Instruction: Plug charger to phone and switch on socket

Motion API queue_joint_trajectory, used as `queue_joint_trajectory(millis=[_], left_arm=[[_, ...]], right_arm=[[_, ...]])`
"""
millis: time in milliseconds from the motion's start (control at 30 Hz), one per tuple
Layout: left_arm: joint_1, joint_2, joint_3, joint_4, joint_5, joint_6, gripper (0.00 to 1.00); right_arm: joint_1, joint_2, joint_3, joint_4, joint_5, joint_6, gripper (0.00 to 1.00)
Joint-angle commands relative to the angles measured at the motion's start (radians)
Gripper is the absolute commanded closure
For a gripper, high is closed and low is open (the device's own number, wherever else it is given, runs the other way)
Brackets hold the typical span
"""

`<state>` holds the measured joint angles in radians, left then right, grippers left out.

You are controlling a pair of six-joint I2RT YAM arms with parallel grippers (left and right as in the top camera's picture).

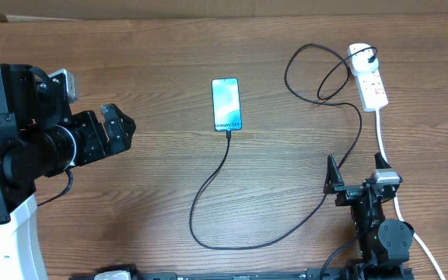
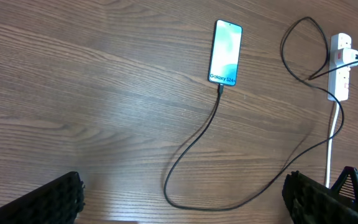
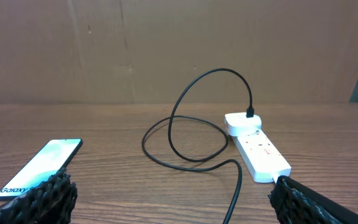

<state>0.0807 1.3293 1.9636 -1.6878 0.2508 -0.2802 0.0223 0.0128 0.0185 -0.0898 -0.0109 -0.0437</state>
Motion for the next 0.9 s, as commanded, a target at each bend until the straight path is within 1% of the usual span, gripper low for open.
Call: queue_joint_trajectory(millis=[0, 633, 733, 867], left_arm=[[0.004, -0.002, 0.001, -0.002, 0.001, 0.019, 0.00], [0.004, -0.002, 0.001, -0.002, 0.001, 0.019, 0.01], [0.004, 0.002, 0.001, -0.002, 0.000, 0.066, 0.00], [0.004, 0.011, -0.003, -0.002, -0.006, 0.100, 0.00]], right_arm=[[0.006, -0.010, -0.010, 0.005, 0.010, 0.010, 0.00], [0.006, -0.010, -0.010, 0.005, 0.010, 0.010, 0.00], [0.006, -0.010, -0.010, 0.005, 0.010, 0.010, 0.00], [0.006, -0.010, -0.010, 0.005, 0.010, 0.010, 0.00]])
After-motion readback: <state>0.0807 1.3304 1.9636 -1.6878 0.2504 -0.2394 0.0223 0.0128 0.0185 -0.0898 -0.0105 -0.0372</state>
